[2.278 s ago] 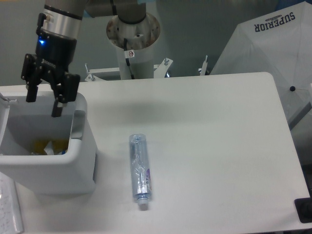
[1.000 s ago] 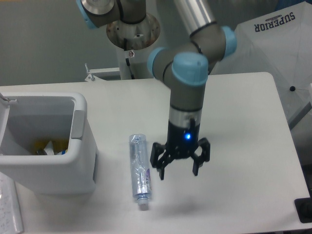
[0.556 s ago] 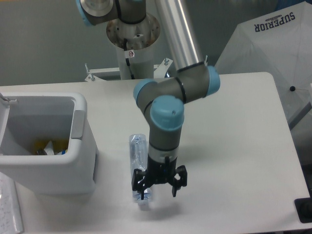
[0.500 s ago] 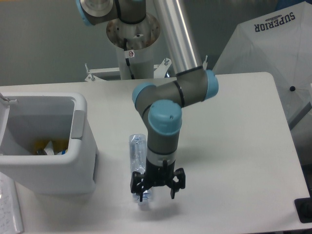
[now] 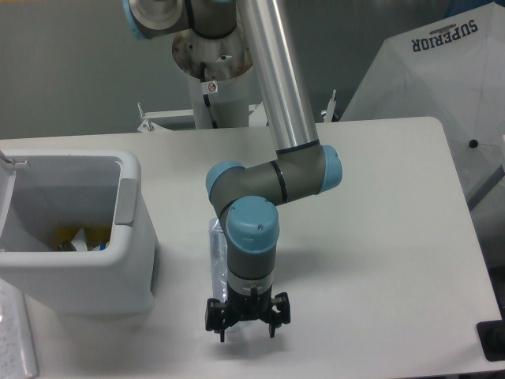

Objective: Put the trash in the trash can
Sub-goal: 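Lower the gripper around the bottle and close on it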

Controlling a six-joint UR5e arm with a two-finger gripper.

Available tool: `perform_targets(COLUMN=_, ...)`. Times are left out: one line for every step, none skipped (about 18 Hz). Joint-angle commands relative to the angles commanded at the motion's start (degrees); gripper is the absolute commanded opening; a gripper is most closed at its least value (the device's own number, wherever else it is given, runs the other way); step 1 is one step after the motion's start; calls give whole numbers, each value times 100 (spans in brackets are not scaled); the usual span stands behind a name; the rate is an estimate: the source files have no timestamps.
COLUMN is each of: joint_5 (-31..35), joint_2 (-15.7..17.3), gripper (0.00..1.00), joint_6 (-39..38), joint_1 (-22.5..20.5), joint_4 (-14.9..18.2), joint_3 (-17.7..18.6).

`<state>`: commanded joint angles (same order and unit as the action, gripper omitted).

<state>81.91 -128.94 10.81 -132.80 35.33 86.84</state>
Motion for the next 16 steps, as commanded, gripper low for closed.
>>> perform_targets(joint_5=-9, joint_2=17, gripper=100, joint_6=0, joint_1=9, joint_4=0, joint_3=26)
perform_targets(joint_5=-9, joint_2=18, gripper=100, joint_6=0, joint_1=35, joint_4=0, joint_3=35)
perform_targets(joint_5=0, joint_2=0, gripper=100, joint_6=0, joint_1=44, joint_4=0, joint_3=53)
perform_targets(joint_5=0, joint_2=0, gripper=100, joint_6=0, joint_1=44, joint_4=0, joint_3=53)
perform_targets(joint_5=0, joint_2=9, gripper=100, joint_6=0, joint_1=44, joint_4=0, joint_3=53)
perform_targets(joint_5=0, joint_2=9, gripper=100, joint_6=0, joint_1=53, joint_4=0, joint_3=61)
perform_targets(joint_5=0, joint_2=0, gripper=100, joint_6=0, joint_1=53, joint_4=0, joint_3=62)
perform_targets(joint_5=0, joint_2=-9, gripper=100, joint_6=0, joint_1=53, joint_4=0, joint_3=62)
perform_targets(joint_5=0, joint_2=-17, gripper=100, joint_6=0, joint_1=61, joint_4=9, joint_3=70)
perform_targets(joint_5=0, joint_2=-9, gripper=100, joint_6=0, joint_1=62, joint_4=0, joint_3=88)
perform_targets(joint_5=0, joint_2=-9, gripper=99, joint_6=0, joint_1=62, joint_4=0, joint_3=88)
perform_targets(joint_5=0, joint_2=-17, gripper=98, joint_6=9, joint_1=62, joint_4=0, joint_3=88)
perform_targets(joint_5=0, joint_2=-17, gripper=97, joint_6=9, joint_1=62, joint_4=0, joint_3=97)
perform_targets(joint_5=0, joint_2=-17, gripper=97, joint_6=9, joint_1=62, joint_4=0, joint_3=114)
perform_targets(joint_5=0, joint_2=-17, gripper=96, joint_6=17, joint_1=62, joint_4=0, joint_3=123)
perform_targets(joint_5=9, joint_2=-17, gripper=93, joint_6=9, joint_1=62, joint_4=0, joint_3=123)
